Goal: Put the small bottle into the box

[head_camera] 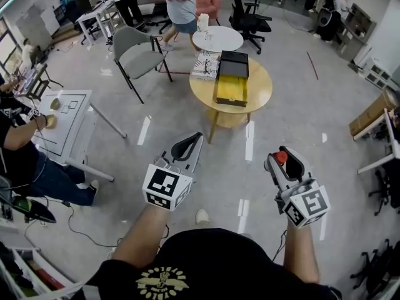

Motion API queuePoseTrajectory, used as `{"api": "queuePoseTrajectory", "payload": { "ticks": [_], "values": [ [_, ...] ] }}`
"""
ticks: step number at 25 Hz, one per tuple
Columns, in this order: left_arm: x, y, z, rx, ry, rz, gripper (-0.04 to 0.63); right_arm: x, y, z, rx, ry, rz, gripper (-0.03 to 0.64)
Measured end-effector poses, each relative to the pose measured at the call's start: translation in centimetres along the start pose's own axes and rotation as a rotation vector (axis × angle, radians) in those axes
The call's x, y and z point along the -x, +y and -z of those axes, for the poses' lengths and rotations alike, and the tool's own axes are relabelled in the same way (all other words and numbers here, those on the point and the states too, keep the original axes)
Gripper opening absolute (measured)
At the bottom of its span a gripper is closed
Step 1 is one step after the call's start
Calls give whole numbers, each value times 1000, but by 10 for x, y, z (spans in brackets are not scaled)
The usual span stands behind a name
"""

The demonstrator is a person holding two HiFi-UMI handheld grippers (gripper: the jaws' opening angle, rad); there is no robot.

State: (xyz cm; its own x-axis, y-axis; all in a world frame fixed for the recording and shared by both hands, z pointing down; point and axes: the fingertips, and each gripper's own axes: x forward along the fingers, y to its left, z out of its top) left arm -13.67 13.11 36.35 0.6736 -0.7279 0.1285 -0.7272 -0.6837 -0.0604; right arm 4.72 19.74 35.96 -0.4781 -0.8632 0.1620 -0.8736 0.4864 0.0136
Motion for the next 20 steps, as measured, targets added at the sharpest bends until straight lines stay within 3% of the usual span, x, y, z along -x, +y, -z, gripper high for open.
{"api": "queuePoseTrajectory", "payload": {
  "ticks": [7, 20],
  "values": [
    [-8, 42, -8, -58, -28, -3, 17, -32, 5, -12, 13, 5, 28, 166],
    [-23, 82, 7, -18, -34, -15, 17, -65, 2, -18, -3, 11, 43, 166]
  ]
}}
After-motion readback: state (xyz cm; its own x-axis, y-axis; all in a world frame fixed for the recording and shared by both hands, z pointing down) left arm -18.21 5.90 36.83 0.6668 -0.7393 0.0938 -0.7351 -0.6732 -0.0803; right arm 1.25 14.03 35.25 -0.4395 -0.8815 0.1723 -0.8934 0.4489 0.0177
